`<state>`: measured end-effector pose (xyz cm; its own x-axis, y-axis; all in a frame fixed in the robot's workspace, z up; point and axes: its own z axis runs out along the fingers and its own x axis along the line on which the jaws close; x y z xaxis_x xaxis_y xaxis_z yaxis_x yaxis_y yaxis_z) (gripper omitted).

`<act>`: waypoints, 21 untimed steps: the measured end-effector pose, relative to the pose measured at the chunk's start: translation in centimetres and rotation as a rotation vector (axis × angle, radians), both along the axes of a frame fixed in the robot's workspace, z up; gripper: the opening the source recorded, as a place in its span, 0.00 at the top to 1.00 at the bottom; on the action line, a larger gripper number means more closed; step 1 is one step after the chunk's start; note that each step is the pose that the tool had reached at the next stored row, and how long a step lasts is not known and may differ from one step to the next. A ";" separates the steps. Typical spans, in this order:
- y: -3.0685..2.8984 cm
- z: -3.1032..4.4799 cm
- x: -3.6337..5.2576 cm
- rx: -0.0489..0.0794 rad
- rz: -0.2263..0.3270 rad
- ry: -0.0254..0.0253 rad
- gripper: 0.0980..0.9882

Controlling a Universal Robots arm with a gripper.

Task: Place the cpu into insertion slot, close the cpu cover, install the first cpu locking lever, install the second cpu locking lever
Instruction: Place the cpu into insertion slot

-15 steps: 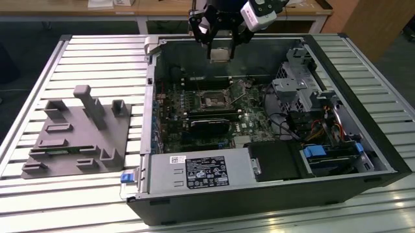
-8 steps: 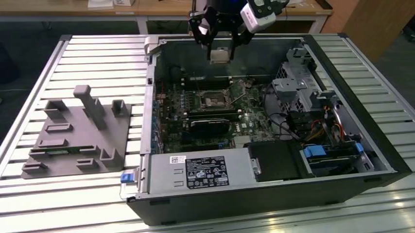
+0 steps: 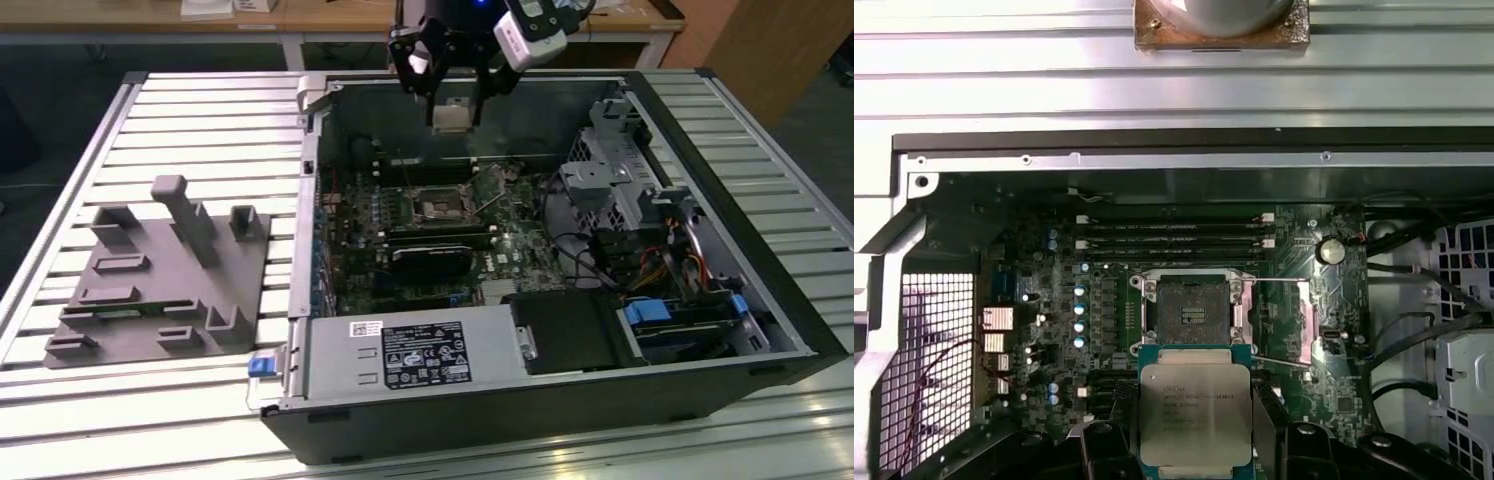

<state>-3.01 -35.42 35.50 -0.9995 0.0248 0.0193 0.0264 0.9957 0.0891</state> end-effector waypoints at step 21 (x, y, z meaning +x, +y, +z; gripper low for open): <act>0.00 -0.79 0.00 -0.001 0.000 -0.0001 0.51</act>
